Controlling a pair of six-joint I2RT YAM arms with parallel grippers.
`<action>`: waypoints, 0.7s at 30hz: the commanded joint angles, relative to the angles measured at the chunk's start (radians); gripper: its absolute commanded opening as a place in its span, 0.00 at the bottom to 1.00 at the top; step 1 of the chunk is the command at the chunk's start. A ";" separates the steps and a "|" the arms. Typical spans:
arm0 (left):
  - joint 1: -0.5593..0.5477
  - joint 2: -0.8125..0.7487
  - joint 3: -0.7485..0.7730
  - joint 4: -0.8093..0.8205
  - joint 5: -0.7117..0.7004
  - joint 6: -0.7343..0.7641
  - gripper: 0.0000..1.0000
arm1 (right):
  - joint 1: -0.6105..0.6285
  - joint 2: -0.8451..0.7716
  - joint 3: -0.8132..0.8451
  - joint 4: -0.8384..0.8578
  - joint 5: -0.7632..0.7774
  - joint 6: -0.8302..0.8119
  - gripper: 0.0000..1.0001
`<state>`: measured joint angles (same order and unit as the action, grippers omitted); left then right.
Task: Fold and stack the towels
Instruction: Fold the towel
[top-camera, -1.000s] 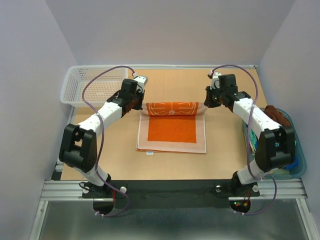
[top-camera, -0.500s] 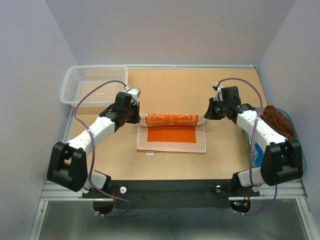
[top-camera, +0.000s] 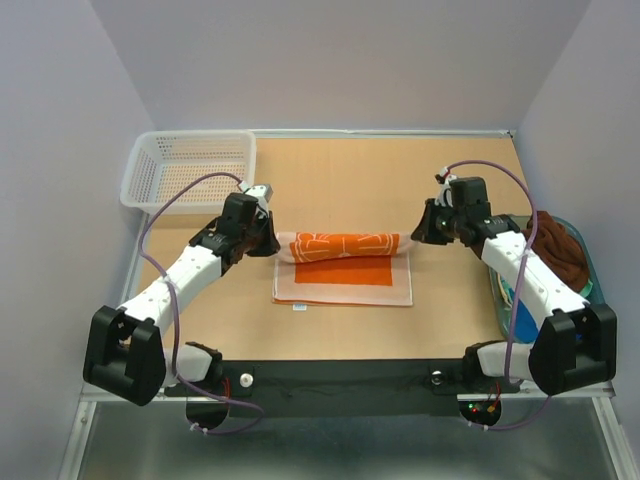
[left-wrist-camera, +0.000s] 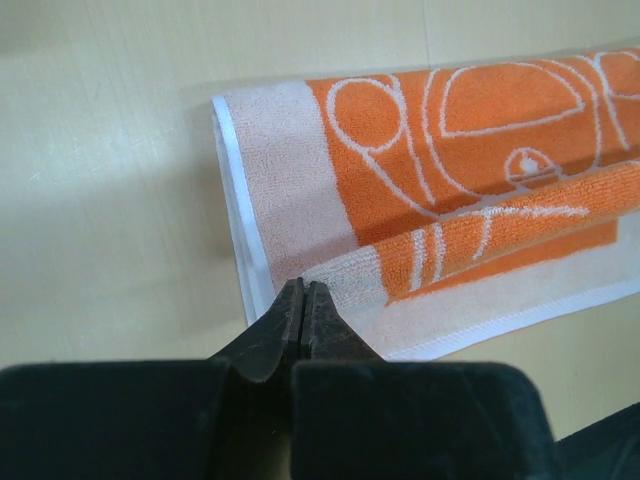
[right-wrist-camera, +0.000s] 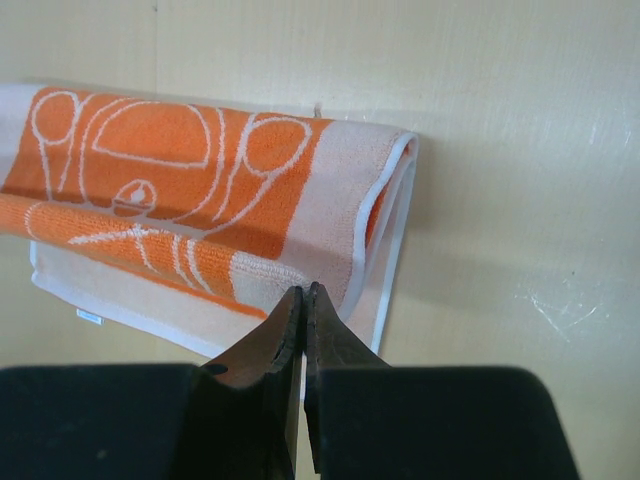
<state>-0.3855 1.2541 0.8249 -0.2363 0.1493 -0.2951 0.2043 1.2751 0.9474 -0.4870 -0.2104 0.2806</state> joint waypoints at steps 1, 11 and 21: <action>0.010 -0.042 0.006 -0.072 -0.048 -0.030 0.00 | -0.011 -0.025 -0.041 -0.024 0.013 0.035 0.00; 0.008 0.063 -0.053 -0.055 -0.054 -0.084 0.00 | -0.011 0.018 -0.147 -0.019 0.020 0.108 0.01; 0.010 0.180 -0.104 0.022 -0.040 -0.124 0.00 | -0.013 0.185 -0.168 0.091 0.014 0.143 0.01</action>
<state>-0.3855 1.4158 0.7433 -0.2264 0.1619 -0.4145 0.2043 1.4277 0.8013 -0.4637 -0.2443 0.4114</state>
